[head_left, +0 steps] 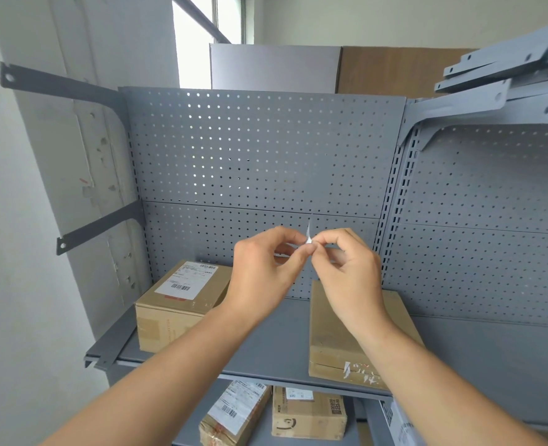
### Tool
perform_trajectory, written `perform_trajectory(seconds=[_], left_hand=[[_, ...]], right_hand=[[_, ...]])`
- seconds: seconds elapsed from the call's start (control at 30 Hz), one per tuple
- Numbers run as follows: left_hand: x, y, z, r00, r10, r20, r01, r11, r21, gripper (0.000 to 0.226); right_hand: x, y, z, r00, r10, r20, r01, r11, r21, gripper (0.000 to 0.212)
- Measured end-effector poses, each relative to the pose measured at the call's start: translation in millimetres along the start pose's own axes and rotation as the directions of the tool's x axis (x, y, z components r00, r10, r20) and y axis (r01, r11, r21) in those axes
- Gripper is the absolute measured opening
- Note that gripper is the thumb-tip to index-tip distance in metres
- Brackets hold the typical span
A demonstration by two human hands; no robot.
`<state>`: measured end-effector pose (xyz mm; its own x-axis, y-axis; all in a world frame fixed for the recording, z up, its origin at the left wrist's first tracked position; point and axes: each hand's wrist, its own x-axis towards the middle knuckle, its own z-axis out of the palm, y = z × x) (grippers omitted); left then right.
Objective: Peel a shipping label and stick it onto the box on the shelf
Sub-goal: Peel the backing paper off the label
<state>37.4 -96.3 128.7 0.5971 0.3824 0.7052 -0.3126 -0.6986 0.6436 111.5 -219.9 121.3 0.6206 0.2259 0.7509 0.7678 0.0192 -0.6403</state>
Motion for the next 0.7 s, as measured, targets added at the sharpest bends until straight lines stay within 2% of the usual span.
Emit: perform_trajectory(seconds=[0.3,0.47,0.57,0.63,0.7], left_hand=[[-4,-4,-1,0.999,-0.037,0.021,0.038,0.995,-0.088,0.007],[-8,-8,0,0.999,0.044,-0.01,-0.044,0.999,-0.024,0.008],[-9,-8,1,0.998,0.052,-0.031,-0.052,0.999,0.004,0.013],[-10,-8,1,0.994,0.096,-0.048,-0.095,0.995,0.038,0.022],[-12,-11,0,0.987,0.152,-0.049,-0.147,0.984,0.098,0.02]], right_hand=[[-5,6,-3,0.998,-0.05,0.038,0.051,0.999,-0.01,0.011],[-8,9,-4,0.997,-0.073,0.025,0.075,0.994,-0.081,0.014],[-10,10,-4,0.999,-0.037,0.015,0.038,0.994,-0.105,0.015],[-10,12,-5,1.0,-0.005,0.015,0.007,0.993,-0.115,0.017],[-10,16,-7,1.0,0.022,0.016,-0.02,0.993,-0.116,0.019]])
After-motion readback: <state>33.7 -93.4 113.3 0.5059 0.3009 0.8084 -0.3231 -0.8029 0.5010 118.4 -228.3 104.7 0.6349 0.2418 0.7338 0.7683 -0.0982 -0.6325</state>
